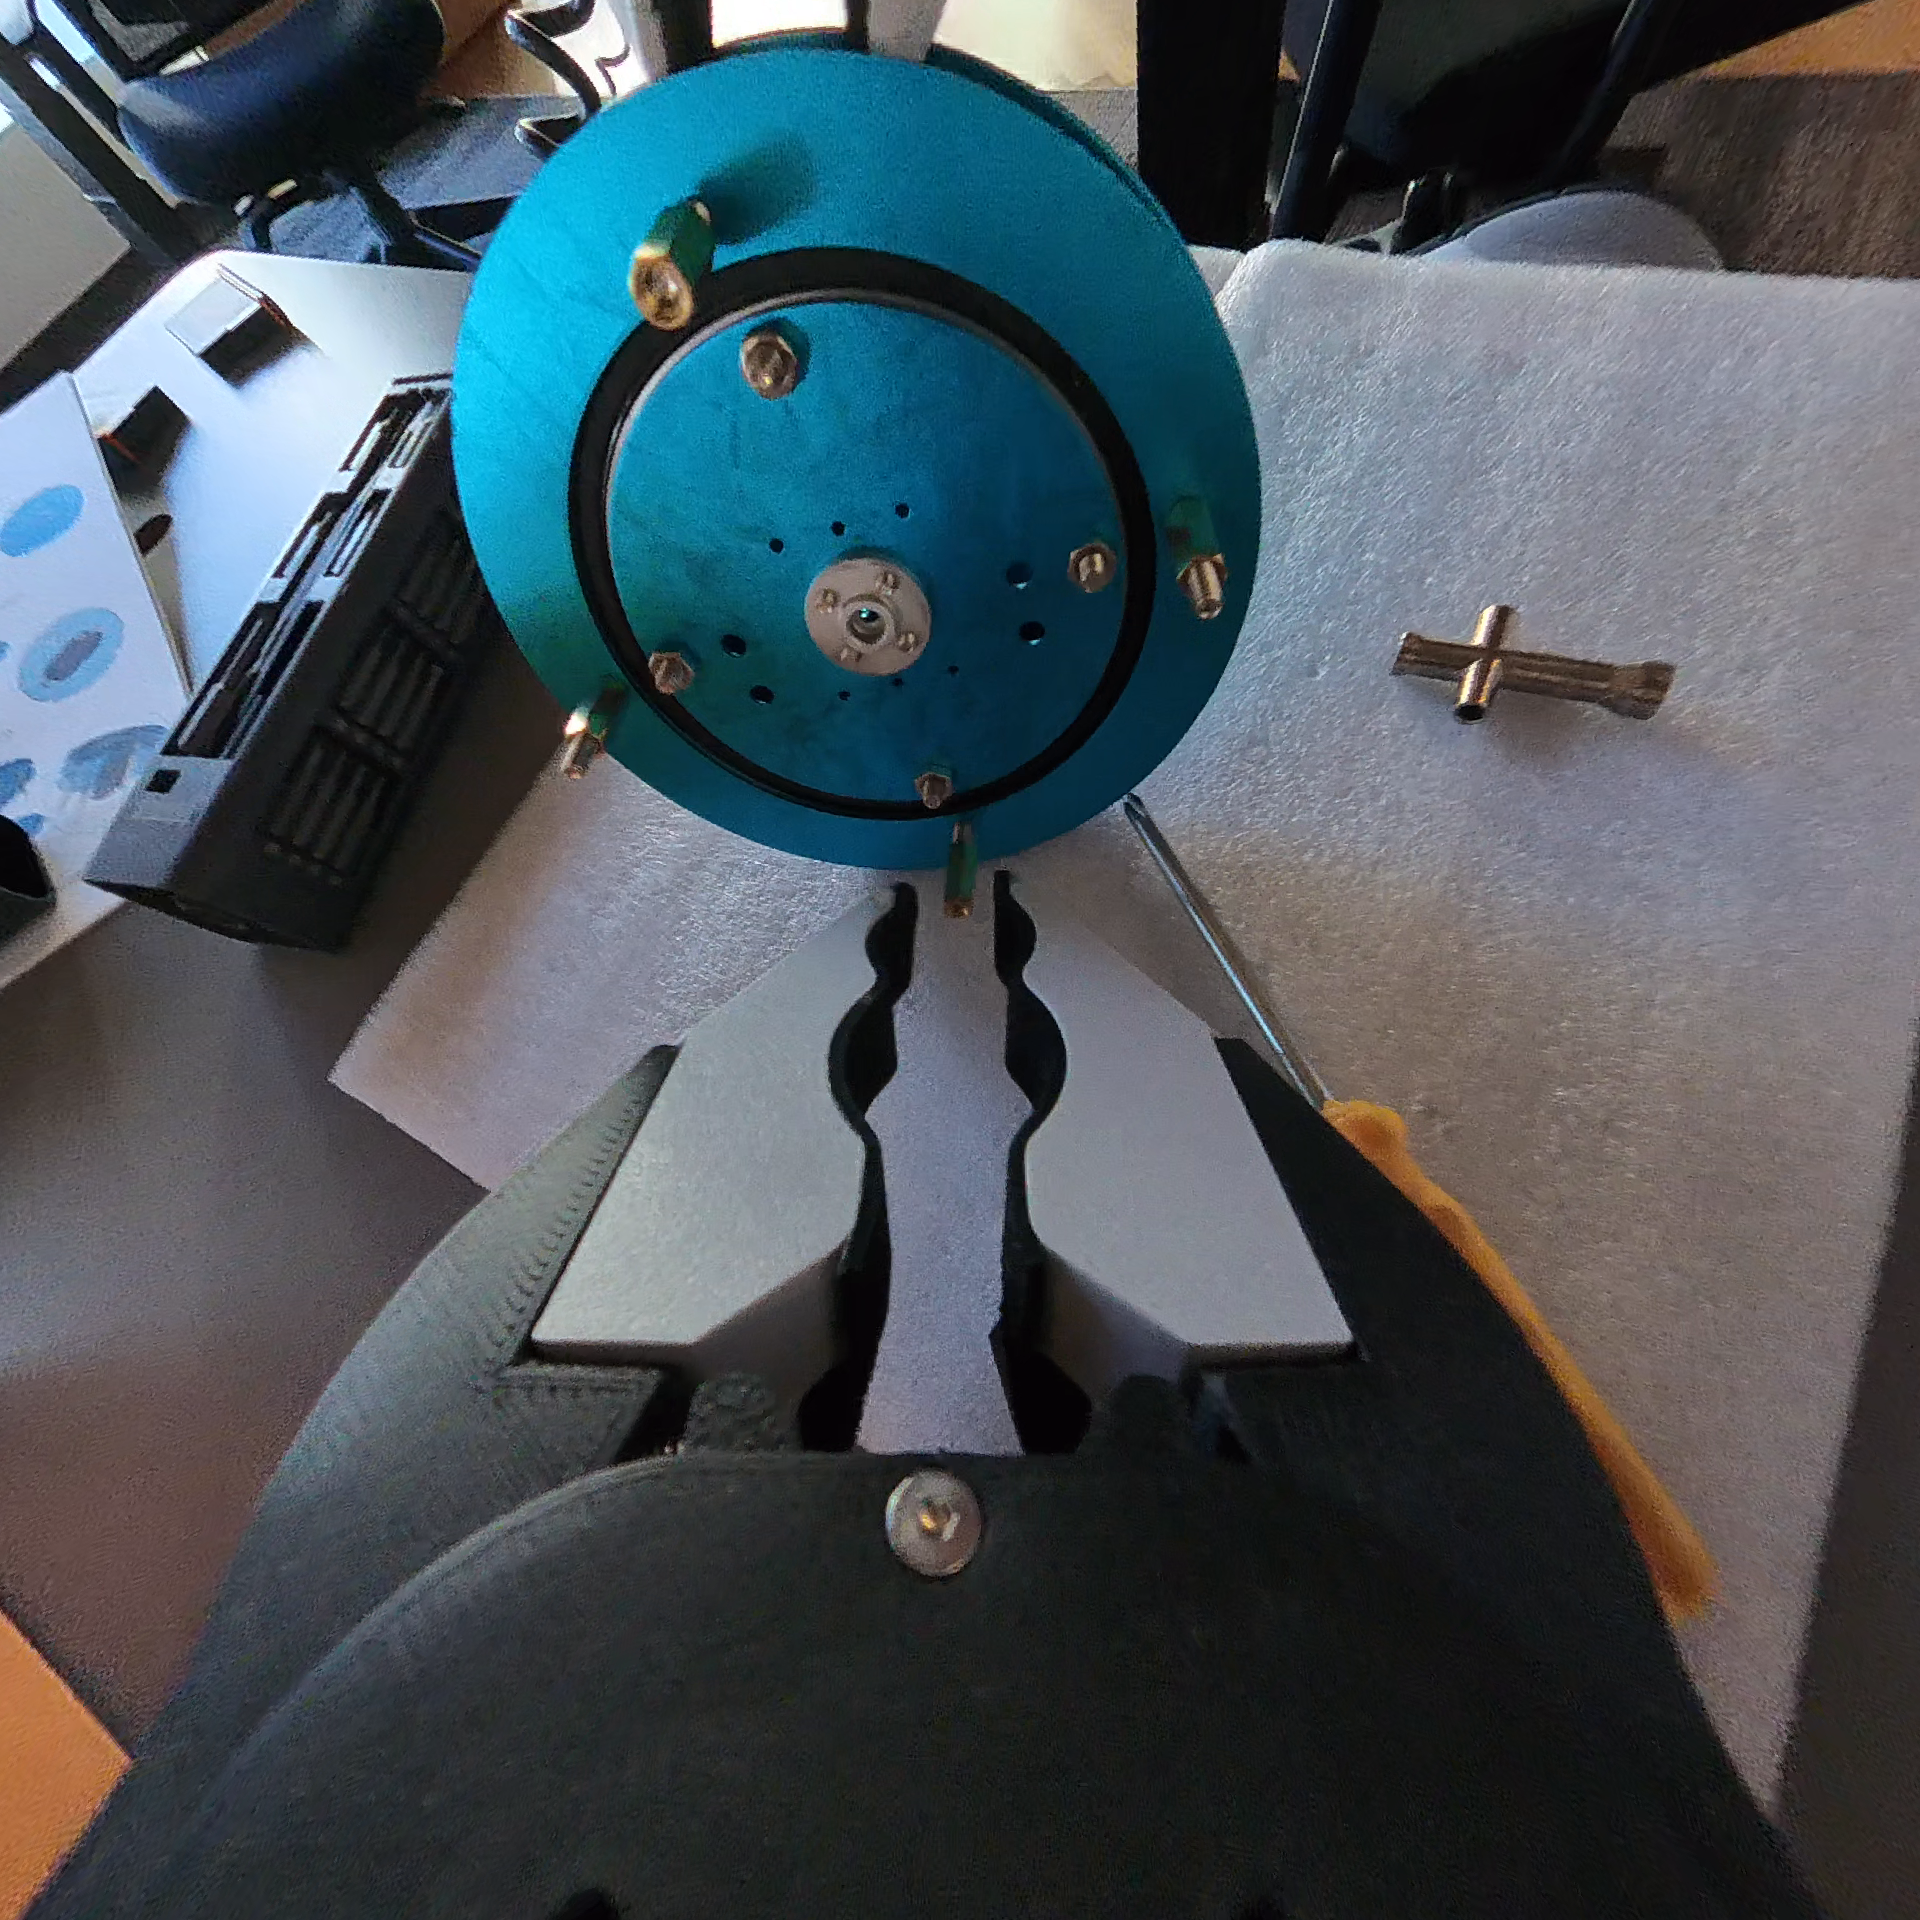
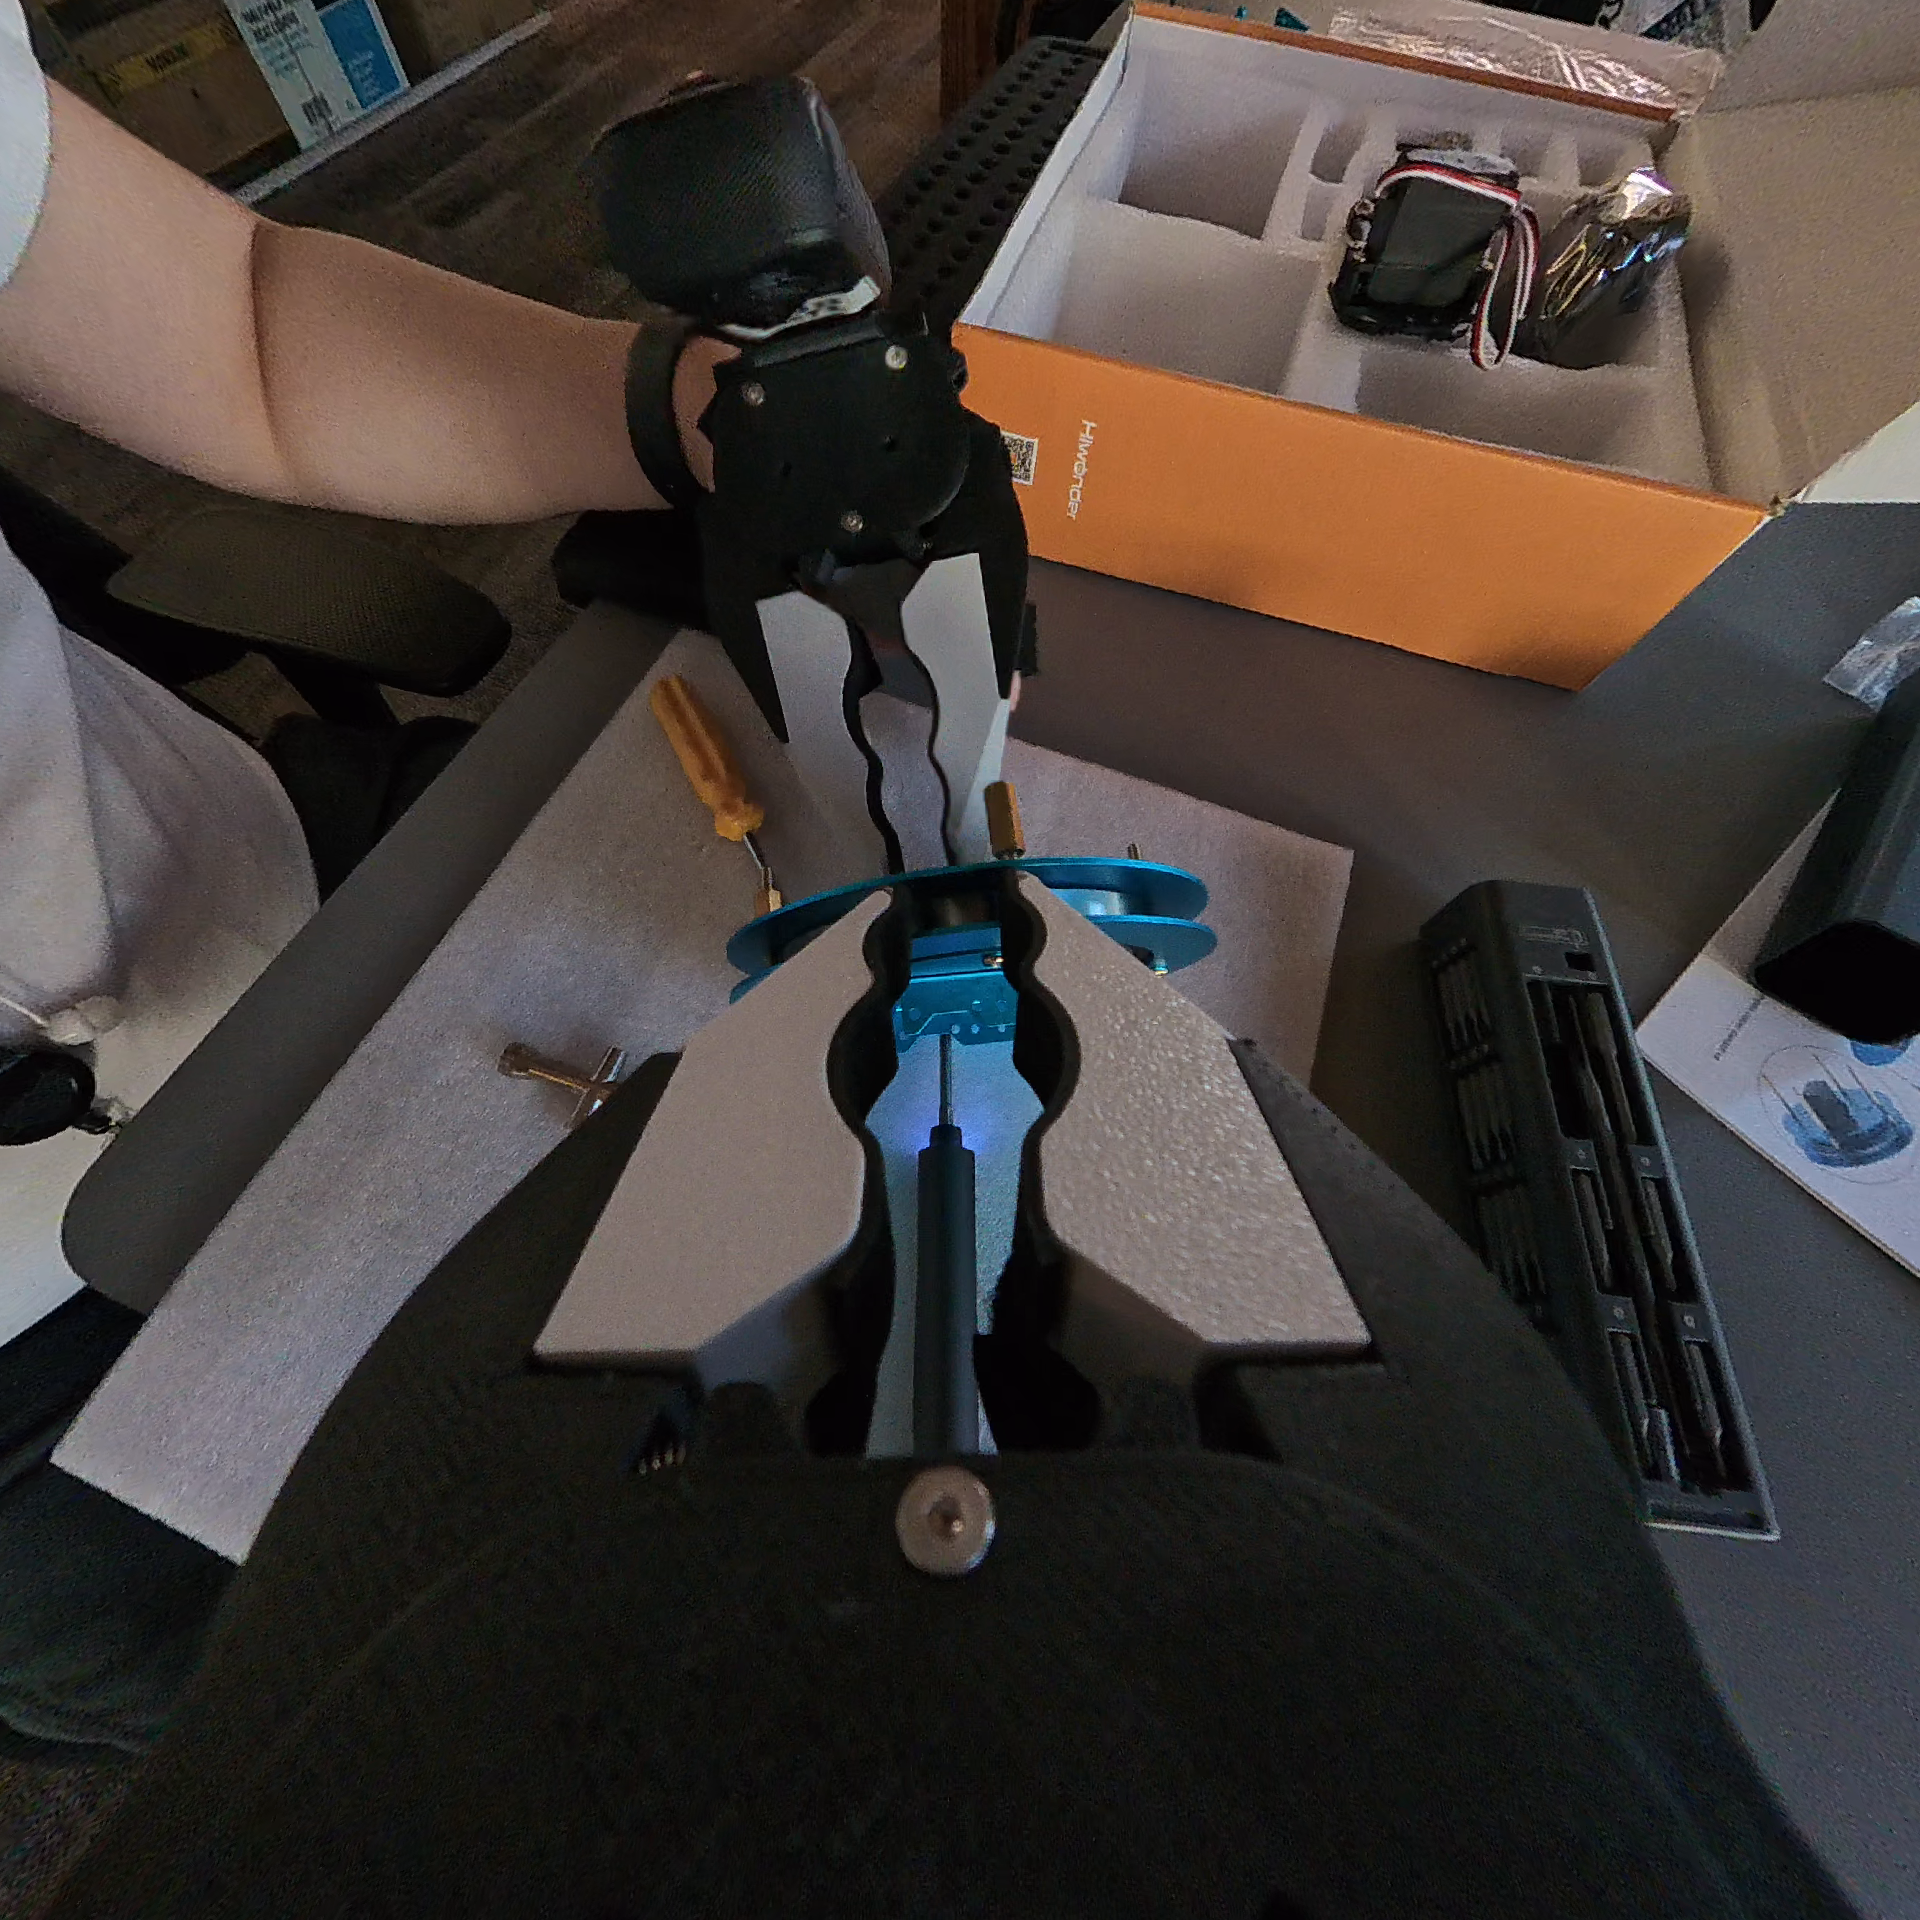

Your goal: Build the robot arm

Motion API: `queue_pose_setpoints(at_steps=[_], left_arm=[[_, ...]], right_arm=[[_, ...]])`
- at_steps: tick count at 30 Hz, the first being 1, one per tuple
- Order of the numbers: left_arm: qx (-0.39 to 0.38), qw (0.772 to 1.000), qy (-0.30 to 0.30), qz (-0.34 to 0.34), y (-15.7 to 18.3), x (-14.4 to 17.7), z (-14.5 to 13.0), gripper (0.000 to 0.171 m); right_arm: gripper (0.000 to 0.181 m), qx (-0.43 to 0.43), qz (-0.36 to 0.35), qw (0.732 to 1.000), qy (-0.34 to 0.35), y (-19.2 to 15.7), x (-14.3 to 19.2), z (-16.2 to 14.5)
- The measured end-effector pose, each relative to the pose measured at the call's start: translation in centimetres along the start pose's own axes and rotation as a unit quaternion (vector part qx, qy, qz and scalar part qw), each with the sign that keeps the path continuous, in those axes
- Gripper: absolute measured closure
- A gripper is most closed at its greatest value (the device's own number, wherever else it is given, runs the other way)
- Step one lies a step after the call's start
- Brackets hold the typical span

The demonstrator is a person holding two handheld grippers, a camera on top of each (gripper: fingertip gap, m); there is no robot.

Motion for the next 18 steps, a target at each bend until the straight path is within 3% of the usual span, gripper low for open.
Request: queue_pose_setpoints(at_steps=[4,8,15,18], left_arm=[[0.009,1.0,0.004,0.002,0.1,0.1,-0.1,0.167],[0.027,0.999,-0.017,0.008,-0.3,-0.2,-0.3,0.155],[0.017,1.0,-0.012,-0.015,-0.3,-0.7,0.5,0.17],[0.026,0.999,-0.023,-0.021,-0.3,-1.0,0.5,0.167]], right_arm=[[0.166,0.0,-0.003,1.0,-0.005,-0.1,-0.2,0.2],[0.167,0.002,-0.006,1.0,-0.009,-0.1,-0.5,0.4],[0.168,0.005,-0.006,1.0,-0.012,-0.1,-0.9,0.6],[0.168,0.003,-0.006,1.0,-0.012,-0.1,-1.0,0.7]])
Point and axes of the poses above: each gripper's, where its closed fingertips meet, x back along the fingers, z out of its top, y = z × x across the jaws, the point moved 9 cm from there along x, back along the fingers, and after that the axes turned 12 degrees about y, right-handed, at the moved point
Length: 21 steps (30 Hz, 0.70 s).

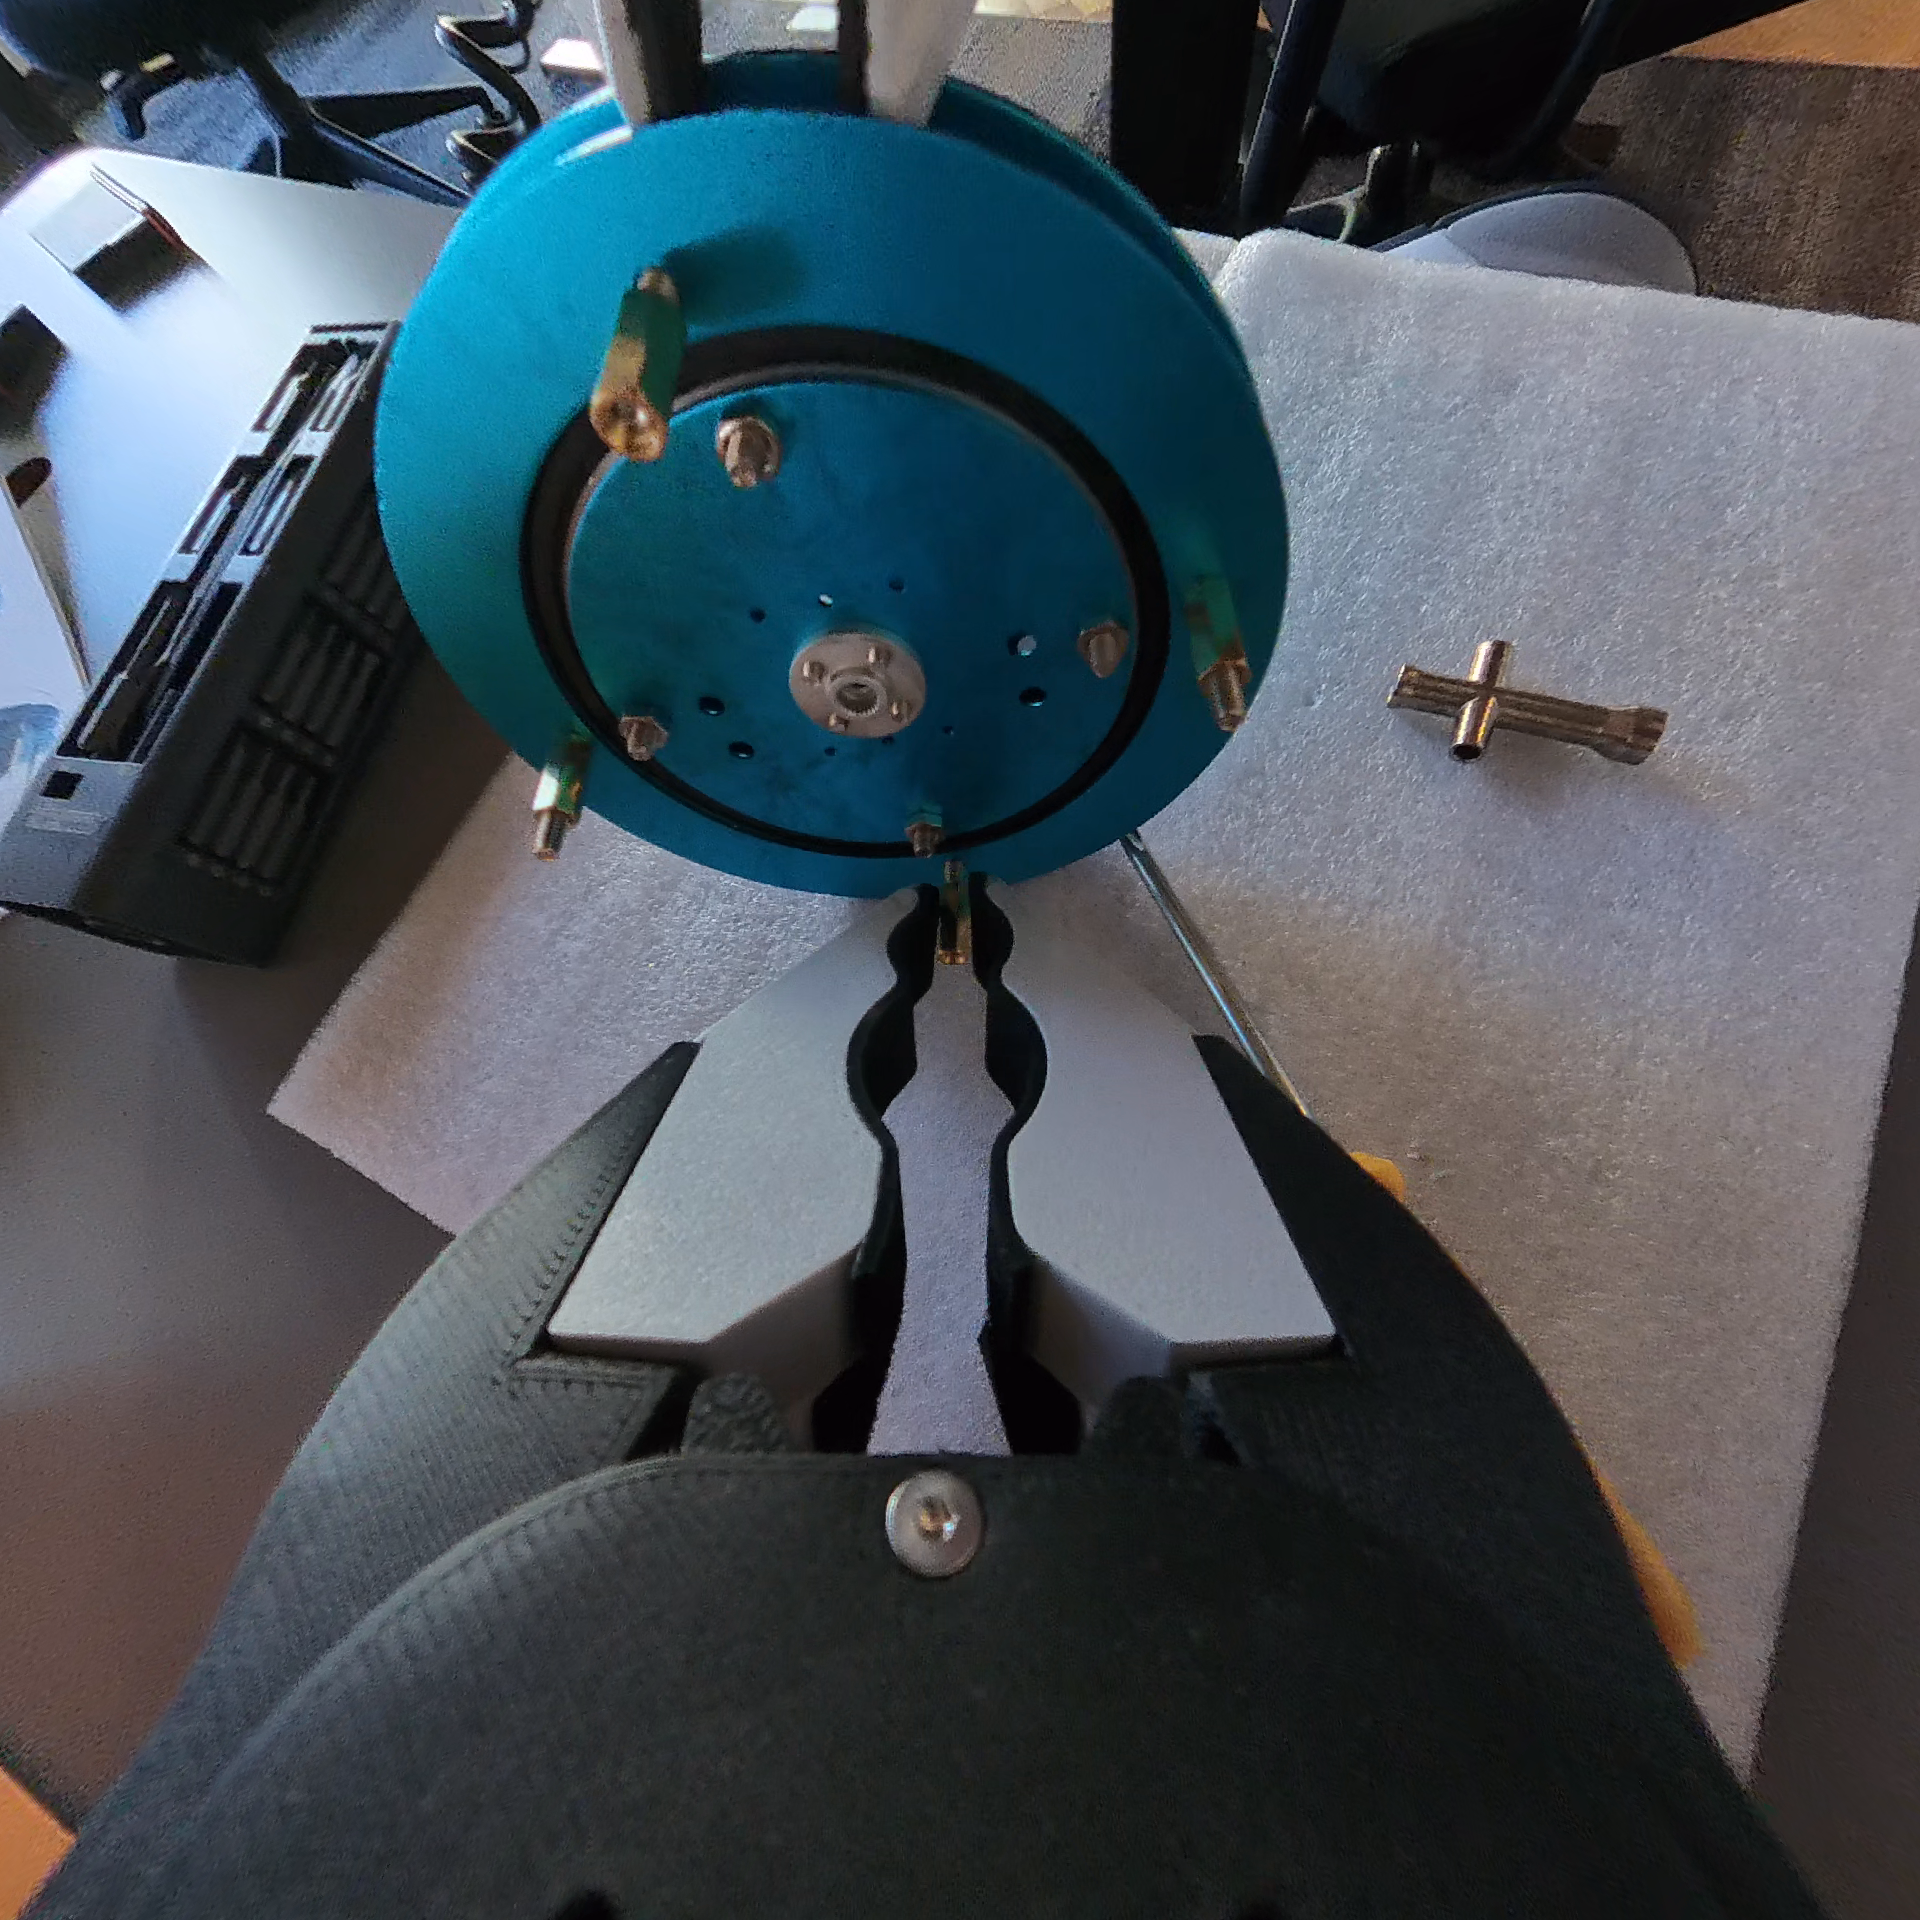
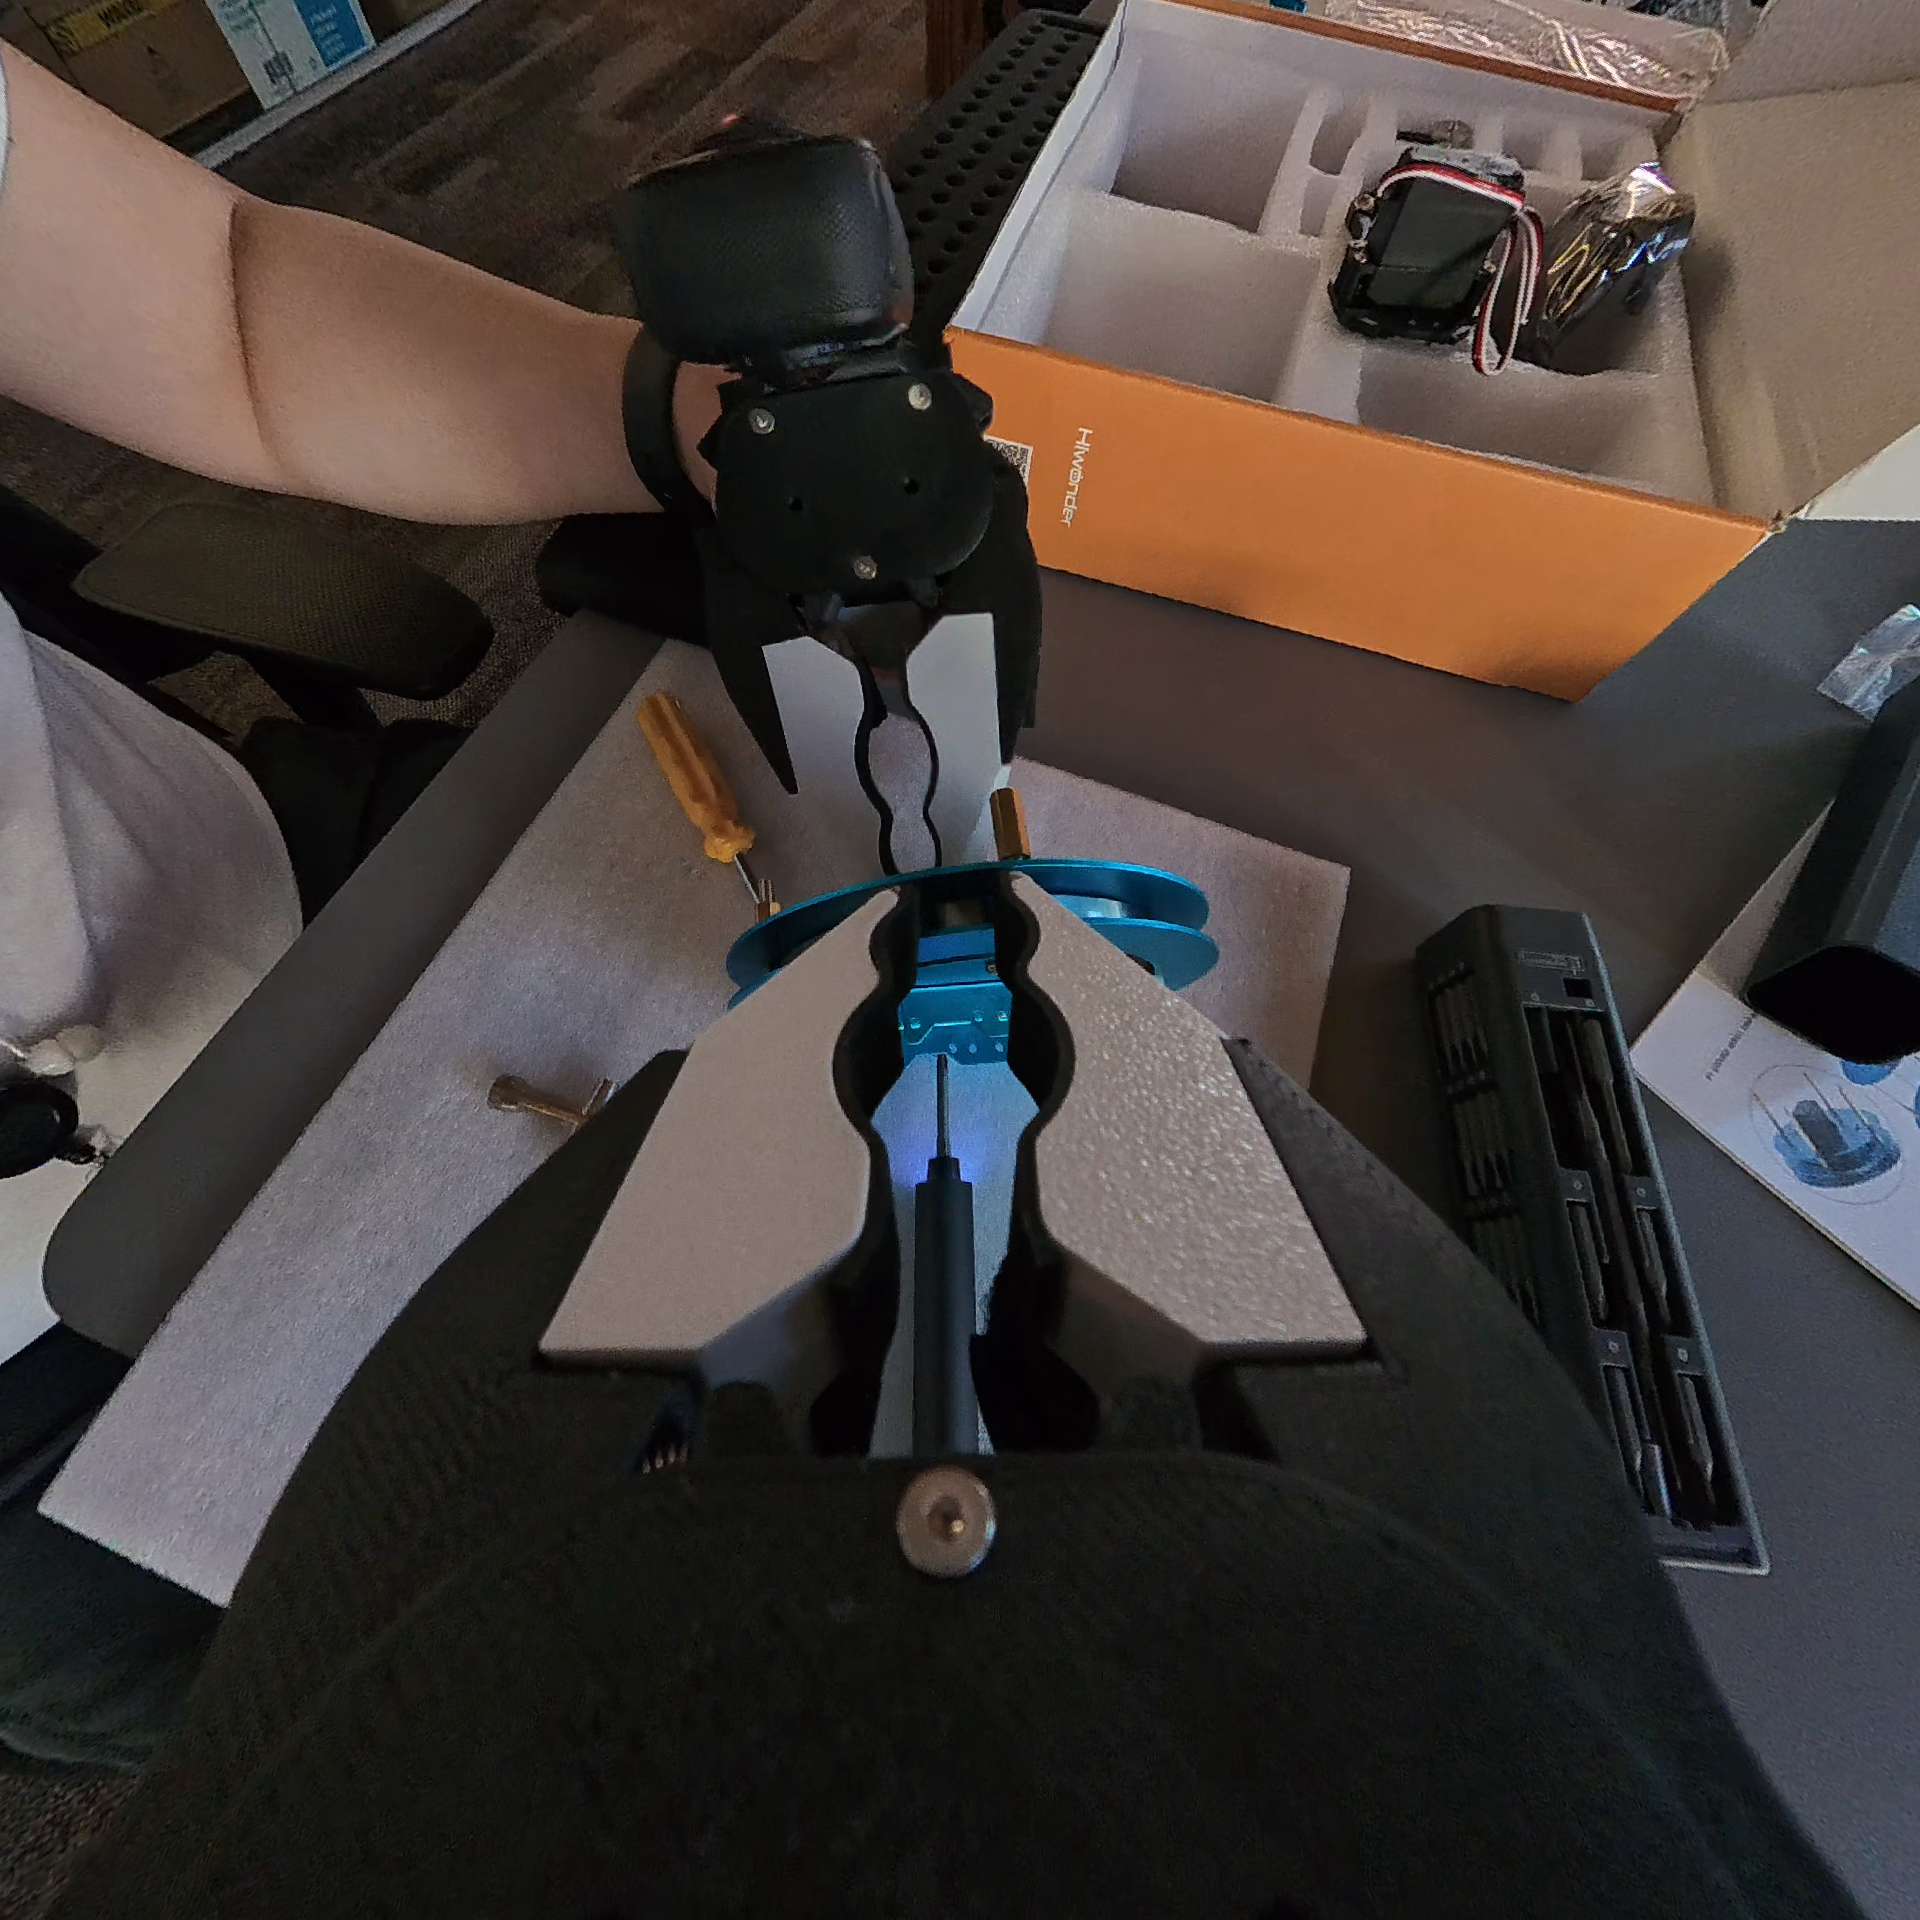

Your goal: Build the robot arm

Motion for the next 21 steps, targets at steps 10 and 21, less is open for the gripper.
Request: queue_pose_setpoints(at_steps=[10,21], left_arm=[[0.001,1.0,-0.015,-0.004,-0.04,0.16,-0.25,0.165],[-0.017,0.999,-0.039,-0.002,0.12,-0.36,-0.55,0.167]], right_arm=[[0.168,0.0,0.002,1.0,-0.001,0.04,-0.4,0.23],[0.168,-0.004,0.005,1.0,0.003,0.09,-0.54,0.25]])
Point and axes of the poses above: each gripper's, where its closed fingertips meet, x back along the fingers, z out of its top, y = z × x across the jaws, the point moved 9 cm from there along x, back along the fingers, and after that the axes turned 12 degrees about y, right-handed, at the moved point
